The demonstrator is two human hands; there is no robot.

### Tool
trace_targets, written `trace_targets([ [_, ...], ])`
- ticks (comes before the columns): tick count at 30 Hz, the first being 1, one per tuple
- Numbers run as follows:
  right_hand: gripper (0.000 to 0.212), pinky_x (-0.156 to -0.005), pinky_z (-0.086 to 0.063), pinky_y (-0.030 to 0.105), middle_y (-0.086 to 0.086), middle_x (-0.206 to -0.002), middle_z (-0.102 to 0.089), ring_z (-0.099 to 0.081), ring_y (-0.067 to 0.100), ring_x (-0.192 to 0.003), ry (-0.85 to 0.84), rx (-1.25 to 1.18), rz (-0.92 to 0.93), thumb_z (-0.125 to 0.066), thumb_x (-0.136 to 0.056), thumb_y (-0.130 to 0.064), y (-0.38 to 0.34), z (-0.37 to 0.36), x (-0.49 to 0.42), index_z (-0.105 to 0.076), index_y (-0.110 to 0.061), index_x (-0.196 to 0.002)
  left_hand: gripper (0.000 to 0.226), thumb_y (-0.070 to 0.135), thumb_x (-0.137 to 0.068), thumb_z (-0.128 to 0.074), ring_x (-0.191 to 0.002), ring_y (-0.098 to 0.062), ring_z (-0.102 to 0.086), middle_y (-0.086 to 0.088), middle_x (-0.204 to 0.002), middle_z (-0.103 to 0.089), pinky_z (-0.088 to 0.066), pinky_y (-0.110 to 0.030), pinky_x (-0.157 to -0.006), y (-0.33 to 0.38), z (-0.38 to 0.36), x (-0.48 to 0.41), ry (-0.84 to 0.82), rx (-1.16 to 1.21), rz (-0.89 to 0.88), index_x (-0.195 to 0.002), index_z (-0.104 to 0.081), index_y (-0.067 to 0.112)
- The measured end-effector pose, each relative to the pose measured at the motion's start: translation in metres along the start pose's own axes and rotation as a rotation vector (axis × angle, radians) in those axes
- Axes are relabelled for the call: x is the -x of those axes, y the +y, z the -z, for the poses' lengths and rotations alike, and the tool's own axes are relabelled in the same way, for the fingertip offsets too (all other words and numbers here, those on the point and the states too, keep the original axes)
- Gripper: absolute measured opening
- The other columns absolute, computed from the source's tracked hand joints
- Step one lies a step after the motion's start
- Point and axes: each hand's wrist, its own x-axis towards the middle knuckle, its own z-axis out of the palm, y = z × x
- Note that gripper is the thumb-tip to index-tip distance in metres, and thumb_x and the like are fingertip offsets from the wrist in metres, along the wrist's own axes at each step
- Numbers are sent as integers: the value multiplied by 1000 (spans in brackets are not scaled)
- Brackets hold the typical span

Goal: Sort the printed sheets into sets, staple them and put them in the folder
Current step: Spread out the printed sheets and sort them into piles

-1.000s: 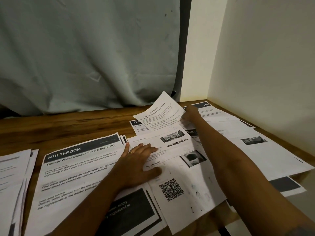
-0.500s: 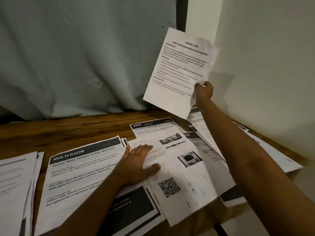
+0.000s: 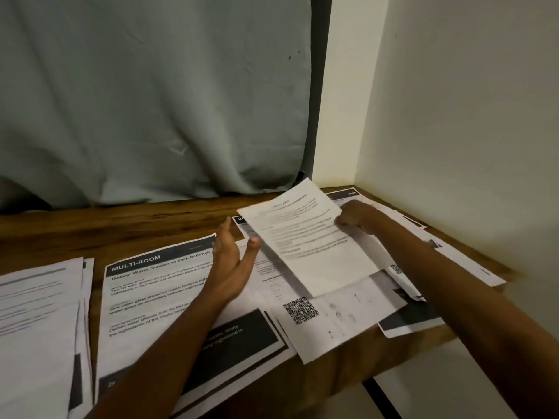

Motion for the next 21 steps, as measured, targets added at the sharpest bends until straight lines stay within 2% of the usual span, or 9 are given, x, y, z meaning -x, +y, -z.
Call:
trace_targets([
  [2, 38, -82, -43, 31, 16, -115, -58, -50, 22, -94, -16, 92, -13, -59, -90, -8, 1, -14, 10, -53, 5, -125, 91, 73, -79, -34, -148, -29, -5, -1, -162, -2, -22, -60, -113, 0, -1, 0, -14, -52, -1, -152, 0, 30],
  [3, 39, -83, -42, 30, 13, -121, -59, -52, 22, -97, -7, 154, -11, -61, -90, -14, 1, -20, 15, -54, 3, -125, 90, 74, -79, -33, -148, -29, -1, 0, -162, 1, -19, -60, -114, 0, -2, 0, -32, -85, -9, -152, -2, 31],
  [5, 45, -92, -42, 32, 12, -131, -54, -52, 26, -114, 19, 251, 13, -62, -91, -20, 3, -31, 22, -51, 1, -129, 92, 78, -77, -28, -148, -27, 6, 2, -162, 4, -12, -58, -116, -1, -2, 1, -101, -171, -49, -153, -8, 29],
  [8, 52, -103, -37, 33, 17, -143, -45, -44, 30, -130, 29, 299, 33, -60, -91, -15, 4, -43, 29, -42, 0, -138, 111, 95, -64, -6, -148, -21, 7, 2, -162, -1, -1, -51, -119, -4, -3, 0, -200, -333, -158, -151, -19, 28],
  [11, 56, -106, -34, 32, 15, -149, -37, -37, 29, -135, 9, 391, 46, -53, -94, -10, 2, -45, 33, -31, -6, -146, 117, 97, -57, 3, -148, -19, 4, 4, -161, -6, 1, -51, -119, -5, -4, -1, -252, -425, -221, -150, -24, 31],
  [15, 58, -107, -33, 37, 14, -148, -38, -36, 29, -136, 14, 499, 32, -54, -93, -11, -1, -47, 30, -30, -7, -146, 105, 90, -63, -13, -148, -18, -2, 5, -160, -13, 6, -47, -119, -7, -3, -2, -371, -532, -226, -149, -25, 32],
  [18, 53, -108, -30, 46, 15, -144, -41, -28, 36, -138, 131, 557, 18, -54, -95, -20, -9, -46, 21, -34, -14, -144, 93, 82, -70, -22, -148, -16, -7, 4, -160, -16, 11, -46, -118, -9, -5, -4, -473, -653, -224, -150, -24, 33],
  [21, 45, -106, -34, 45, 15, -135, -53, -43, 36, -128, 149, 455, 65, -56, -95, -30, -20, -42, 1, -48, -6, -132, 83, 72, -75, -26, -147, -15, -11, 5, -159, -18, 14, -46, -117, -8, -5, -5, -509, -664, -205, -149, -25, 34],
])
